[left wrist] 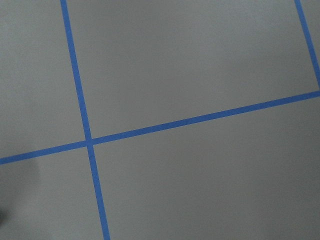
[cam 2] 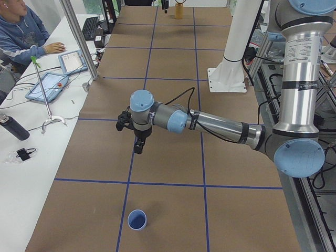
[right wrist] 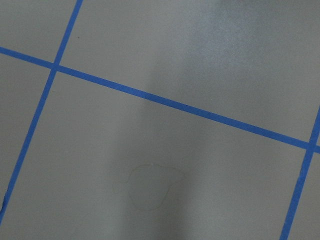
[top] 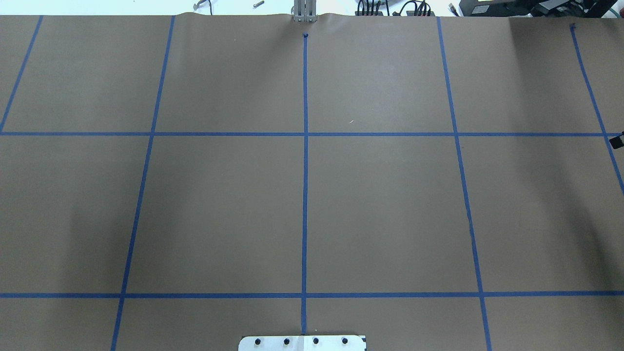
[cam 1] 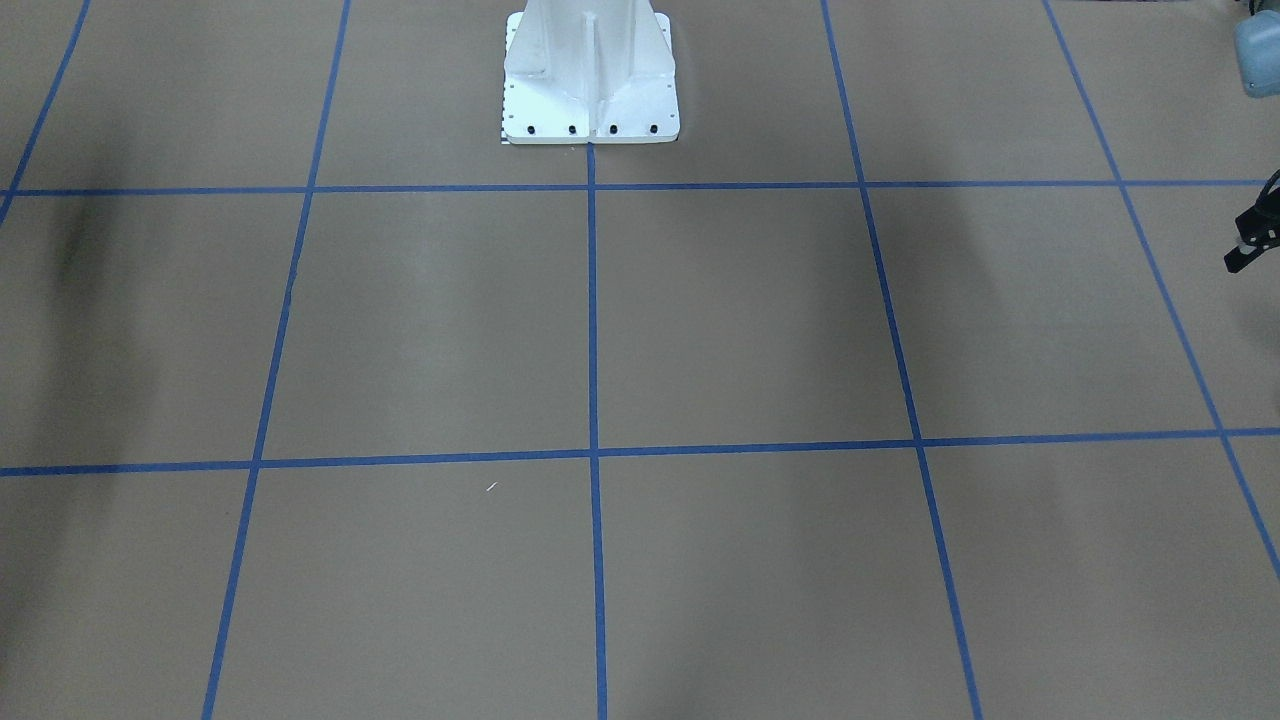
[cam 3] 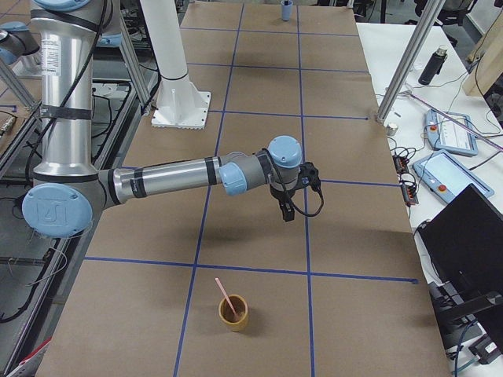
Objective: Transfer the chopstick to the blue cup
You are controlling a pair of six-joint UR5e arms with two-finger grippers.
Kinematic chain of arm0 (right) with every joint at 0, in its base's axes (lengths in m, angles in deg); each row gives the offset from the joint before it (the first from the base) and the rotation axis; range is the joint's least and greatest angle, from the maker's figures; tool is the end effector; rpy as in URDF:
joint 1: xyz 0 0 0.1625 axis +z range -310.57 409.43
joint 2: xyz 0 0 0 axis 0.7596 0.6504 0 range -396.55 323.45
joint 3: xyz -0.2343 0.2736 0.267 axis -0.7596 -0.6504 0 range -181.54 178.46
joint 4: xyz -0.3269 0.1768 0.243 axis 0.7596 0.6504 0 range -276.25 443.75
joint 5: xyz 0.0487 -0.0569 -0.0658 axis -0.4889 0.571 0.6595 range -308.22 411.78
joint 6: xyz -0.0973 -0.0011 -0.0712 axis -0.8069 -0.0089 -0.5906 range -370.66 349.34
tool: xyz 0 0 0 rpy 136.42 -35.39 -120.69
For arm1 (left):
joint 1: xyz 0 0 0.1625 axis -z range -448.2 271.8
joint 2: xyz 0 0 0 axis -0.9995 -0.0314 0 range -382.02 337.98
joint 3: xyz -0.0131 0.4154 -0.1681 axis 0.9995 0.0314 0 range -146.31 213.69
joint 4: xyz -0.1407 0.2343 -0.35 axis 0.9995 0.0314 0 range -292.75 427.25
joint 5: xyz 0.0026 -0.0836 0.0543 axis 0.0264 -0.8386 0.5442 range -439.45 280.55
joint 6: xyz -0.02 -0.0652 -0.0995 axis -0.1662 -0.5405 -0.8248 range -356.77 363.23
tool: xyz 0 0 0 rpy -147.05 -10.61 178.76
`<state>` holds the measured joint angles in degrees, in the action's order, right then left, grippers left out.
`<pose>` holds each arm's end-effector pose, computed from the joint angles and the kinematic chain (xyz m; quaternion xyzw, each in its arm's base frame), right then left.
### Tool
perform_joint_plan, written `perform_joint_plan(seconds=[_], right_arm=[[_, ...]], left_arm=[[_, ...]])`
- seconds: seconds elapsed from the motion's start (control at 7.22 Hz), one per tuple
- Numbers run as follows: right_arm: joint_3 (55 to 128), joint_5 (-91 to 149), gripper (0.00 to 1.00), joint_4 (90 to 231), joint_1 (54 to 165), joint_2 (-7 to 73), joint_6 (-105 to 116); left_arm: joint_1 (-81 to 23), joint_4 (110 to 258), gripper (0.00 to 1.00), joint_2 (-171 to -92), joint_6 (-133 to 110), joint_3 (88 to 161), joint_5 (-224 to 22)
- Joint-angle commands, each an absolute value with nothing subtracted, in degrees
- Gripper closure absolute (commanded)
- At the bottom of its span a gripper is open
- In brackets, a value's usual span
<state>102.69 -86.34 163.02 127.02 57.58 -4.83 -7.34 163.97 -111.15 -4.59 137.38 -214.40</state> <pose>-0.0663 -0.5041 0.5753 0.0994 -0.4220 -0.1250 0.8924 0.0364 -0.5297 0.5640 0.0994 0.3957 0.0753 0.9098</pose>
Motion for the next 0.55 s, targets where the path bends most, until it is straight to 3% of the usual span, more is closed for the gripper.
perform_joint_plan(seconds=[0.0,0.42], right_arm=[[102.78,-86.38,0.0,163.03,127.03,57.4,-4.78],[102.52,-86.56,0.0,152.88,126.95,60.1,-3.82]], left_arm=[[-7.69,164.37,0.02,-111.15,-4.67,136.36,-216.28],[-8.31,167.77,0.02,-108.69,-3.63,134.78,-217.09]])
